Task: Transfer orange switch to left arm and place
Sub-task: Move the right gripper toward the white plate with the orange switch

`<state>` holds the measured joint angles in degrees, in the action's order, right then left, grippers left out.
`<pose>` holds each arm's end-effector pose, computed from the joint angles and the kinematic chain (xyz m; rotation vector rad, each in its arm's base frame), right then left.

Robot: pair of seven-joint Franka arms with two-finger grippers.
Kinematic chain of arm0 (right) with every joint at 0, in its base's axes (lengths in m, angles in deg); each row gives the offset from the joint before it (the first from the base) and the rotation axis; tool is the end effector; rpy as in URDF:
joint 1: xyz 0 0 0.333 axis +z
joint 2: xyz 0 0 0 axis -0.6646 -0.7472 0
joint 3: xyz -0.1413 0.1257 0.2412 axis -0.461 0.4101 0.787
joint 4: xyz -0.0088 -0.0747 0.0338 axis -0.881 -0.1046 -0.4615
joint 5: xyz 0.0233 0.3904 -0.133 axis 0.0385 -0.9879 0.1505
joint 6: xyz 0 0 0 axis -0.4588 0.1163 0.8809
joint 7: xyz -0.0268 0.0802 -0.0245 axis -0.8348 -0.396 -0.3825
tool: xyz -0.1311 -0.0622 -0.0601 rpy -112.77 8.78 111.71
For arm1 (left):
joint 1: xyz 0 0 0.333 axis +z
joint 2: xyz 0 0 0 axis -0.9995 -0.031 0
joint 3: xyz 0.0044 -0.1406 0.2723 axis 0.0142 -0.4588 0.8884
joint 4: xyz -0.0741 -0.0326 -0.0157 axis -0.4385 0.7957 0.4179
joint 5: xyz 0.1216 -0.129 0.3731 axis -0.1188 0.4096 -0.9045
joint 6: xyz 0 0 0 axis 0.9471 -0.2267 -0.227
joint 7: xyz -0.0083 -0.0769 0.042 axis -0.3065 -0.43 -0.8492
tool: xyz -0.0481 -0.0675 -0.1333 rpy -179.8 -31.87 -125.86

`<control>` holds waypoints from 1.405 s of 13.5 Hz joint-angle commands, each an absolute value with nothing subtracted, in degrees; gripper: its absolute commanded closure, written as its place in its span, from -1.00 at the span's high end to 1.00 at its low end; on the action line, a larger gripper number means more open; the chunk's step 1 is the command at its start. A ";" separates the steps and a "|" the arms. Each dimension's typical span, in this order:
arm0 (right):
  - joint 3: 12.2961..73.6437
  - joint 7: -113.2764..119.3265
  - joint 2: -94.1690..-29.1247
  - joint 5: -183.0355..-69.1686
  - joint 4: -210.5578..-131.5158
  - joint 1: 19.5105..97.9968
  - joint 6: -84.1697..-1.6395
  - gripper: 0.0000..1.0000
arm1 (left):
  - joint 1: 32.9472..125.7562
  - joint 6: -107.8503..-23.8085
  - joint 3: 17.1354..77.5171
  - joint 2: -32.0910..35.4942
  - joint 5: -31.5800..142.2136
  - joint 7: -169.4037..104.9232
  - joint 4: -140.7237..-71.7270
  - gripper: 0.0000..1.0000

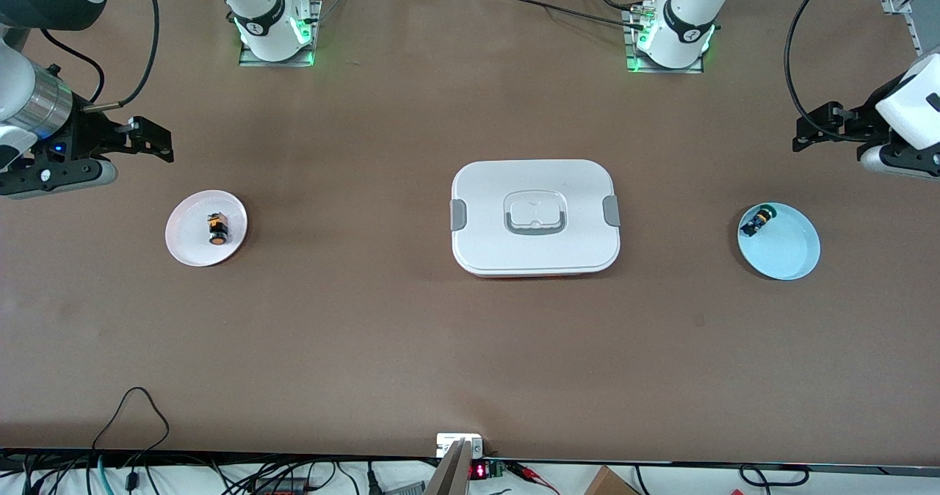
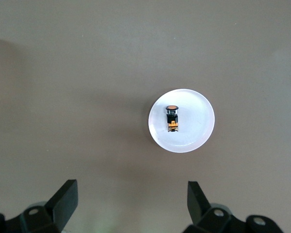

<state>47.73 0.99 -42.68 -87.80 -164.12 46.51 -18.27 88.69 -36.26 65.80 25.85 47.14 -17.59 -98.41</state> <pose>0.5888 0.0394 0.5036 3.1001 0.3070 -0.1561 0.5705 0.0048 0.5320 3.1090 -0.2037 -0.1575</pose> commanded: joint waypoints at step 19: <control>47.80 -3.09 -43.20 -91.45 -162.63 46.66 -24.93 1.00 | 88.67 -36.12 65.74 26.27 46.76 -17.35 -98.36 1.00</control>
<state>47.77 -0.35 -43.21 -90.57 -163.93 46.56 -25.44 88.70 -36.26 65.80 25.85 47.14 -17.59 -98.41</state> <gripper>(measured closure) 0.000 0.000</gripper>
